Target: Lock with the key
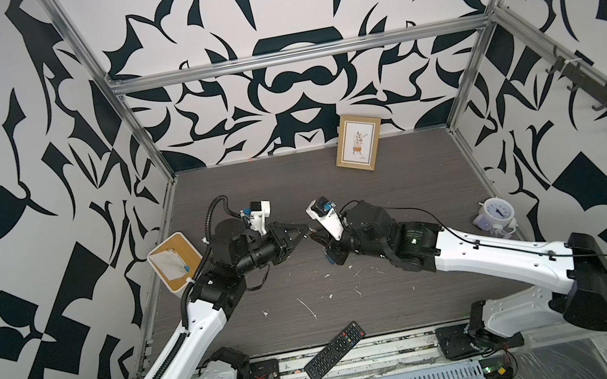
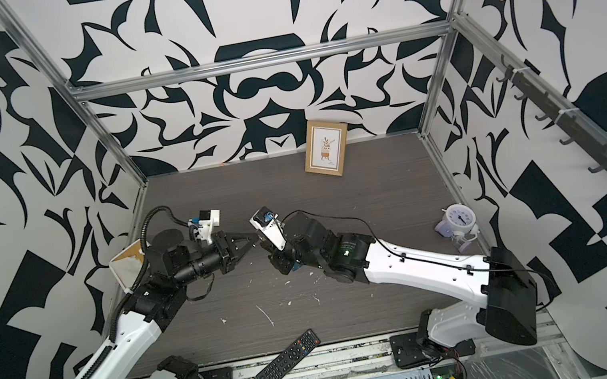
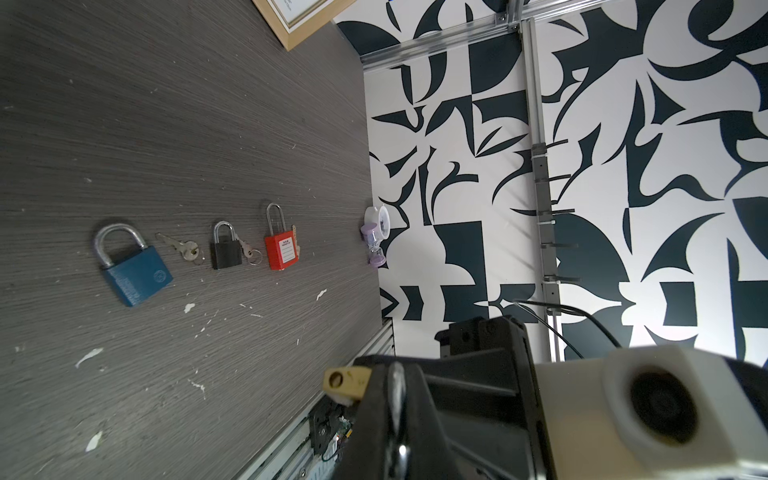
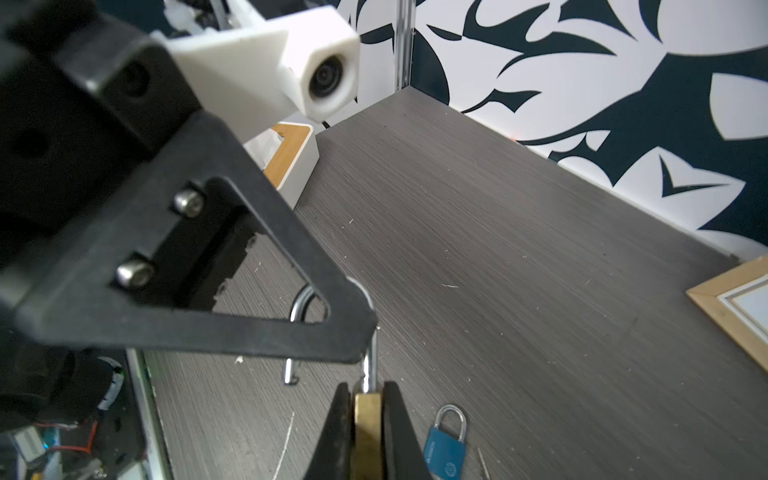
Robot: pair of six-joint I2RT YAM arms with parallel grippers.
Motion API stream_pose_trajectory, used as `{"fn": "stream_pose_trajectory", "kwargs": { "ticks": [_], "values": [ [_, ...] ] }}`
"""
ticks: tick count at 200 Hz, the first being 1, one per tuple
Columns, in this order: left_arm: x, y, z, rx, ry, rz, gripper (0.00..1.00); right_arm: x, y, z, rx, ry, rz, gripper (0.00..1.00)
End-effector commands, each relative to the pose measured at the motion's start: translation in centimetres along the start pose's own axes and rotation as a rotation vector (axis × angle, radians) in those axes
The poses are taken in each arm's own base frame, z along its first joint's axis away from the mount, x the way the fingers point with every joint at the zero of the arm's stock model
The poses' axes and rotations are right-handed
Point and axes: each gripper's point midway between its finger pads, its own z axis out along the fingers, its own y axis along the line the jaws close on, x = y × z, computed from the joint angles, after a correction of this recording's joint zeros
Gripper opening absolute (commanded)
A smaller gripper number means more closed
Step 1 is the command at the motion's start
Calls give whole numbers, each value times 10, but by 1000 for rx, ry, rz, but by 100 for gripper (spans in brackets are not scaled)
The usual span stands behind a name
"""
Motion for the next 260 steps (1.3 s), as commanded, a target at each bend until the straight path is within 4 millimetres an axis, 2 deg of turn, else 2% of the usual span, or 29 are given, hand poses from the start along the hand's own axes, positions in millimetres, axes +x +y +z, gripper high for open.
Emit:
{"fn": "stream_pose_trajectory", "kwargs": {
  "ticks": [1,8,23,35,154,196,219,231,260],
  "values": [
    [0,-8,-2,43,-10,16,0,-28,9,-15,-51,-85,32,7],
    [-1,-8,-2,47,-15,17,0,-27,8,-17,-47,-86,38,8],
    [-3,-9,-3,64,-32,12,0,-24,5,-19,-41,-79,55,22],
    [-4,-9,-3,72,-40,6,0,-22,4,-20,-40,-77,64,25],
    [-5,-24,-5,113,-36,18,0,-11,3,-10,-52,-43,98,26],
    [-4,-23,-6,121,-41,22,0,-11,2,-10,-49,-50,105,23],
    [-4,-21,-4,122,-37,12,0,-15,3,-13,-62,-74,116,13],
    [-3,-19,-4,122,-37,9,0,-16,1,-15,-67,-84,123,0],
    [-3,-14,-1,111,-30,21,0,-19,0,-22,-132,-109,189,0]
  ]
}}
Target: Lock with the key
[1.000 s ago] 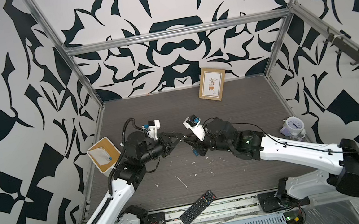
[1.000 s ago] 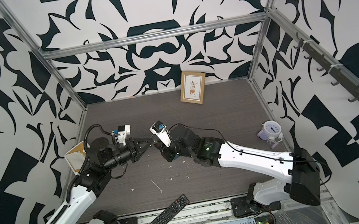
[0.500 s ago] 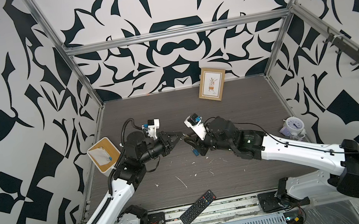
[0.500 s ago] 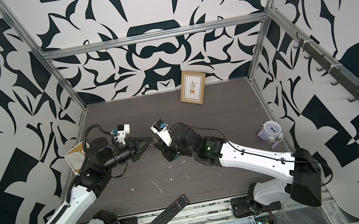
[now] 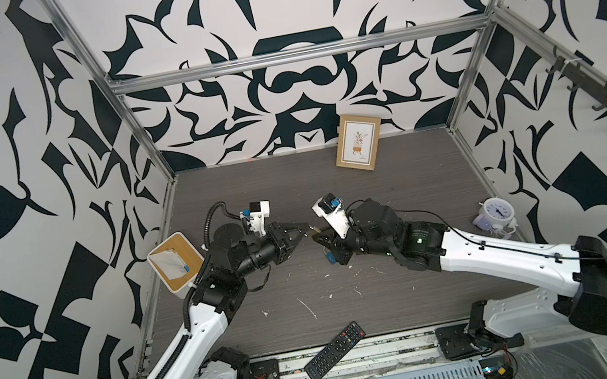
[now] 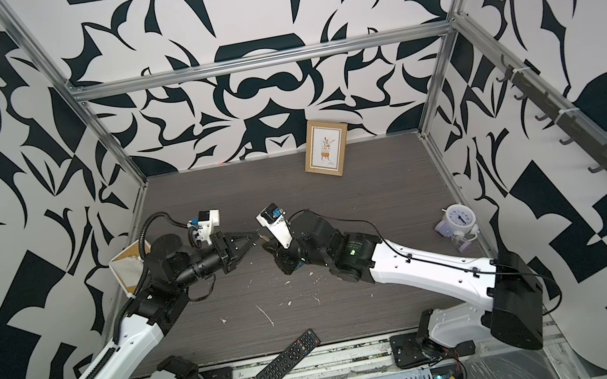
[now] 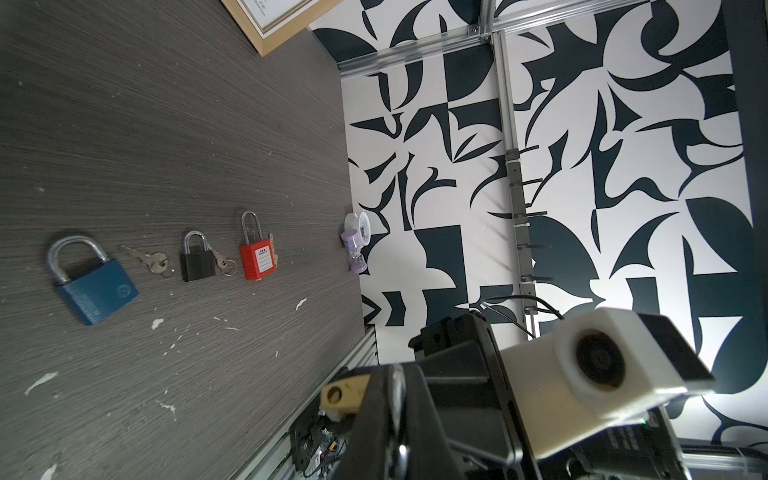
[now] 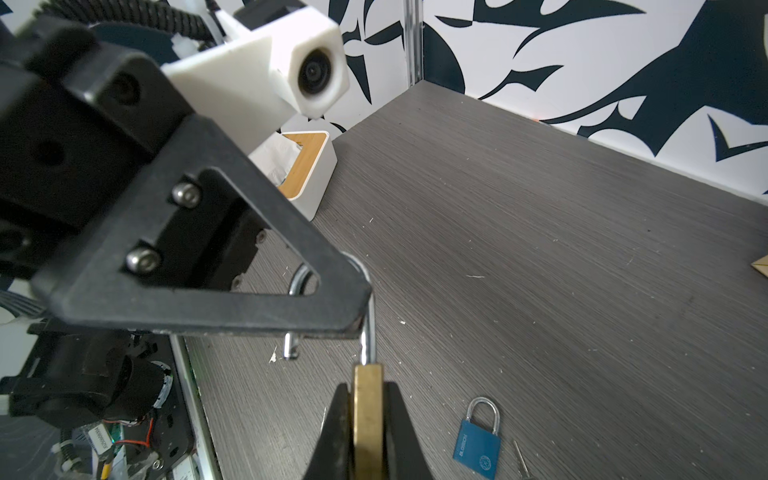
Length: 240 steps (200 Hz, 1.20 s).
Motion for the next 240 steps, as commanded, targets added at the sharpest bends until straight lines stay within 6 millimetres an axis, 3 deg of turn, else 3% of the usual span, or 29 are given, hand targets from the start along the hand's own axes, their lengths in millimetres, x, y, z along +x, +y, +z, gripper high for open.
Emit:
{"fn": "stream_pose_trajectory", "kwargs": {
  "ticks": [1,5,19,28,35,83,127,162,191,240],
  "values": [
    [-2,-9,-1,40,-6,31,0,-24,6,-15,-80,-94,64,0],
    [-1,-8,0,36,-3,40,2,-23,5,-15,-95,-88,85,0],
    [0,-5,-2,11,-1,92,61,-26,0,-20,-173,-59,188,0],
    [-1,0,-6,-33,-13,133,86,-27,-4,-23,-216,-28,247,0],
    [-2,3,-10,-65,-30,176,96,-26,-3,-27,-263,-1,277,0],
    [-10,18,-48,-250,-162,365,100,-13,7,-45,-450,208,395,0],
    [6,34,-43,-190,-118,376,99,-19,18,-63,-612,231,404,0],
    [17,17,-35,23,-109,365,95,-16,22,-64,-657,244,401,0],
    [15,12,-31,61,-102,345,94,-6,19,-61,-642,277,405,0],
    [9,-17,-27,164,-98,297,94,7,12,-59,-575,303,394,0]
  ]
}}
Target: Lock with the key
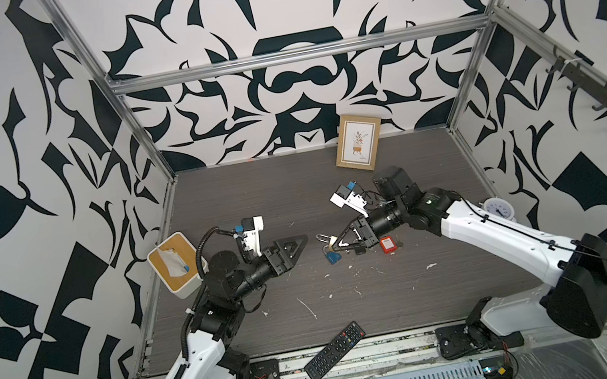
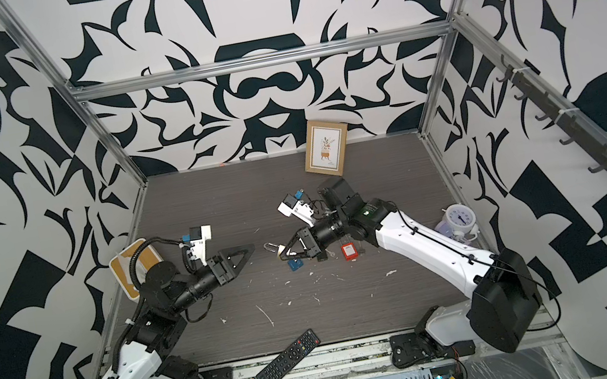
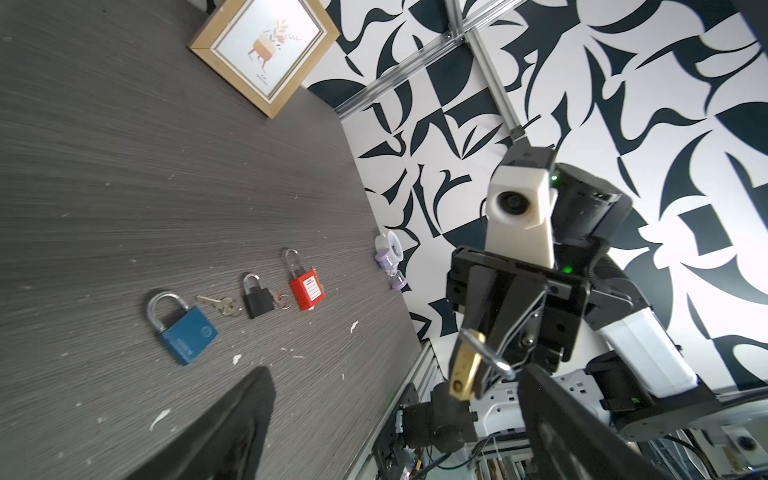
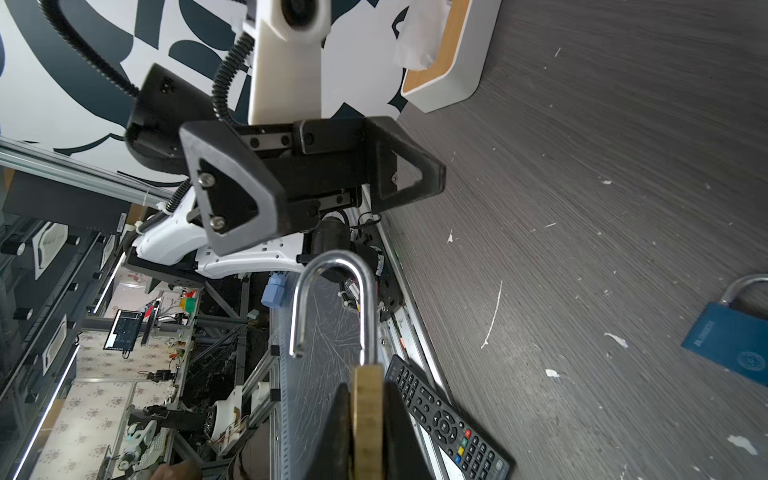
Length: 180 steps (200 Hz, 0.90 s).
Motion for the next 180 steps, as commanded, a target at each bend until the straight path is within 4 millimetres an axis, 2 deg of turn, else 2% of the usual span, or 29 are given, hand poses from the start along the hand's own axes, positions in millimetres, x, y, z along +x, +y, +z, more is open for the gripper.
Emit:
{"fn": "stream_pose_trajectory", "kwargs": {
  "ticks": [1,36,50,57,122,180],
  "values": [
    [-14,-36,0,121,-15,8,93,-7,15,-7,0,-21,-81,0],
    [-13,-48,9,174,49,-14,86,-8,15,-4,5,-18,-90,0],
    [-11,-46,11,172,69,-22,86,-8,15,-3,5,-18,-92,0],
    [-9,-47,13,174,81,-23,80,-9,16,-3,5,-18,-95,0],
    [15,-40,28,179,222,-62,66,-13,15,0,21,-16,-106,0],
    [21,-37,24,164,235,-60,49,-15,17,1,11,-10,-108,0]
  ]
}}
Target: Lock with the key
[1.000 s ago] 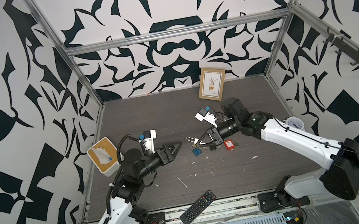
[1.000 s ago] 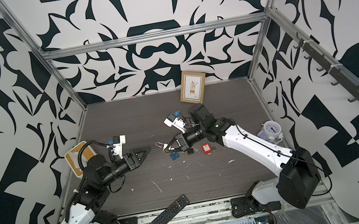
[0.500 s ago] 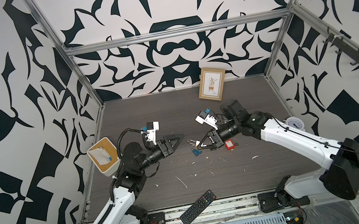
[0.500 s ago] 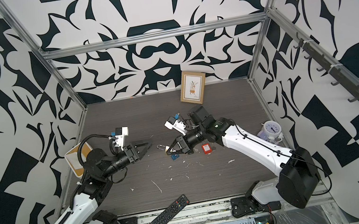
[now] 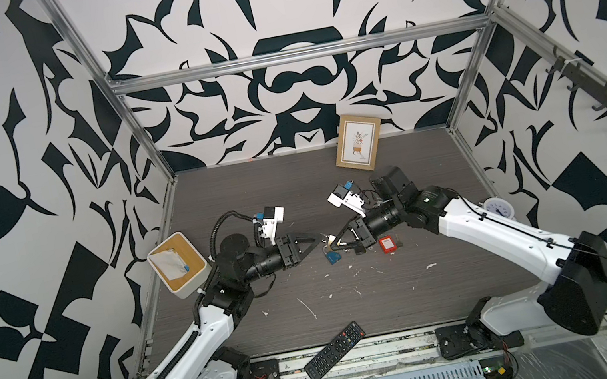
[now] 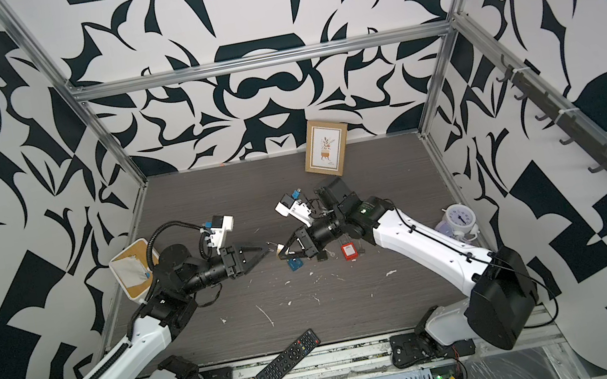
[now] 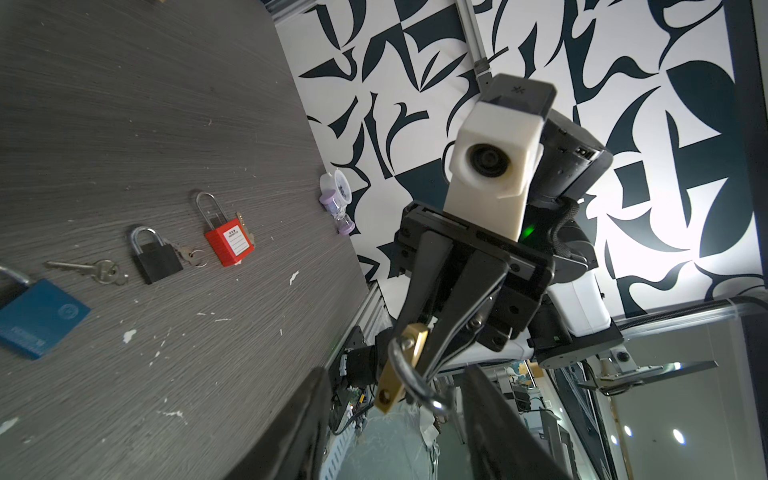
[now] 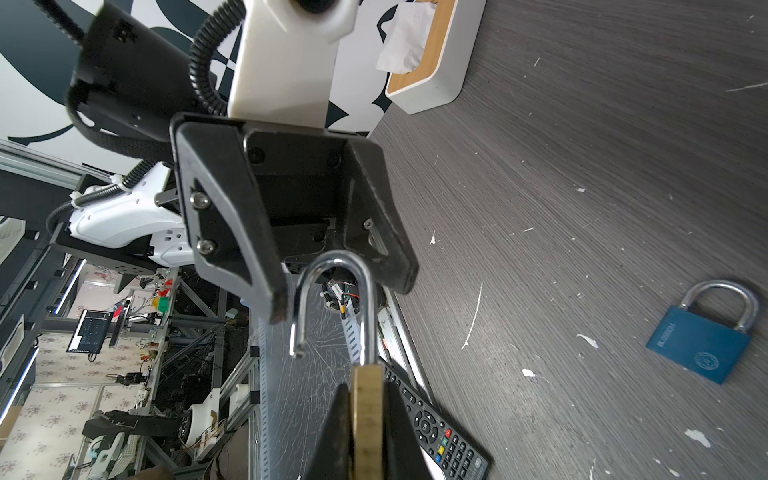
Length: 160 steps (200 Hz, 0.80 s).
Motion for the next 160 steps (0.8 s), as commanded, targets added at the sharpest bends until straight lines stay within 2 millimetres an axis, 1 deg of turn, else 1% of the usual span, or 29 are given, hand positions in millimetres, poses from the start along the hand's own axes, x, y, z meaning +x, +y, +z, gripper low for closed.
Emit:
{"fn": "stream_pose_trajectory", "kwargs": {
  "ticks": [1,23,68,78,87,102,110,138,160],
  "values": [
    [0,-15,-3,30,5,39,49,-12,19,-5,-34,-21,-71,0],
    [1,-14,-5,21,-3,44,41,-11,22,-4,-54,-14,-67,0],
    [2,-12,-7,9,-17,48,35,-5,27,-3,-95,4,-64,0],
    [1,-11,-7,7,-17,45,37,-3,29,-3,-102,12,-70,0],
    [0,-10,-6,2,-20,43,45,-1,28,-3,-91,17,-68,0],
    [-1,-10,-4,2,-17,41,56,1,29,-2,-92,25,-72,0],
    [-3,-10,-4,1,-18,39,57,3,28,0,-79,32,-74,0],
    [-4,-17,-1,27,1,48,48,4,23,1,-56,33,-72,0],
    [-2,-18,-2,34,9,44,39,1,23,1,-48,21,-83,0]
  ]
}}
